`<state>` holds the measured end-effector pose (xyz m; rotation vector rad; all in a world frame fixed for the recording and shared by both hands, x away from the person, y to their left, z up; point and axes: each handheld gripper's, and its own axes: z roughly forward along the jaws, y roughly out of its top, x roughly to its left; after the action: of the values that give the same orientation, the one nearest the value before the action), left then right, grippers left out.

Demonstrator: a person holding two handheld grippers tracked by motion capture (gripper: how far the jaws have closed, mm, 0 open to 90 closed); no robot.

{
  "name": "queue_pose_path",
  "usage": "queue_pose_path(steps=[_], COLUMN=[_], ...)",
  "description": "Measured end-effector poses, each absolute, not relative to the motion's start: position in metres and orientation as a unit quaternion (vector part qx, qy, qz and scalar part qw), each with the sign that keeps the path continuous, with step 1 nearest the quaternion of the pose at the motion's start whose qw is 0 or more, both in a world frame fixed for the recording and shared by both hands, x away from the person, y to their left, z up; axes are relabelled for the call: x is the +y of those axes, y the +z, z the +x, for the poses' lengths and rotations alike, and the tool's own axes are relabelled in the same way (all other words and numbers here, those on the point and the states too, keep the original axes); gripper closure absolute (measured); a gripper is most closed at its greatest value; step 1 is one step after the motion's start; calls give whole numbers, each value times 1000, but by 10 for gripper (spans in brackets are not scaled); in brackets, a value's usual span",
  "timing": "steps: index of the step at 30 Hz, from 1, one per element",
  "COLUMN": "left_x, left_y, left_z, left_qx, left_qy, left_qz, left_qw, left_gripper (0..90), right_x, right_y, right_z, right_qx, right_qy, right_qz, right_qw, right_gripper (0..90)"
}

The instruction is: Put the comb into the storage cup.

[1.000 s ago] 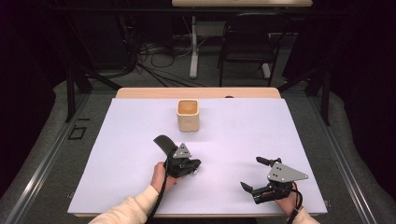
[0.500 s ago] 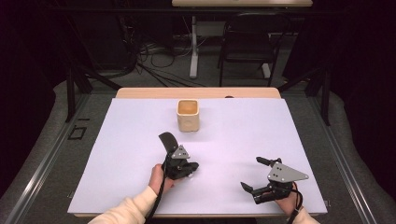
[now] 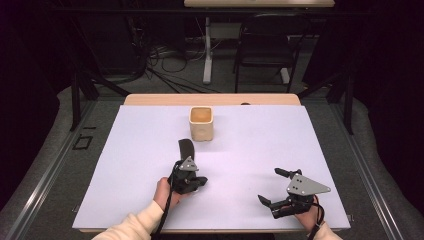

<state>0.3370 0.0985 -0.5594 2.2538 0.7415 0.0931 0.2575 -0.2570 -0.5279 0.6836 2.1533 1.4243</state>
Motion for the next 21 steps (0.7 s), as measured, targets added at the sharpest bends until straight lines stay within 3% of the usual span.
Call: queue_pose_path(steps=[21], left_x=[130], left_y=[-553], left_z=[327], left_qx=[316], left_qy=[35], left_qz=[885], left_qw=[341], left_gripper=[880], right_x=[-257], right_y=[-528], right_z=[257], right_qx=[785], right_qy=[517], right_qz=[250], right_qw=[234], right_gripper=[0])
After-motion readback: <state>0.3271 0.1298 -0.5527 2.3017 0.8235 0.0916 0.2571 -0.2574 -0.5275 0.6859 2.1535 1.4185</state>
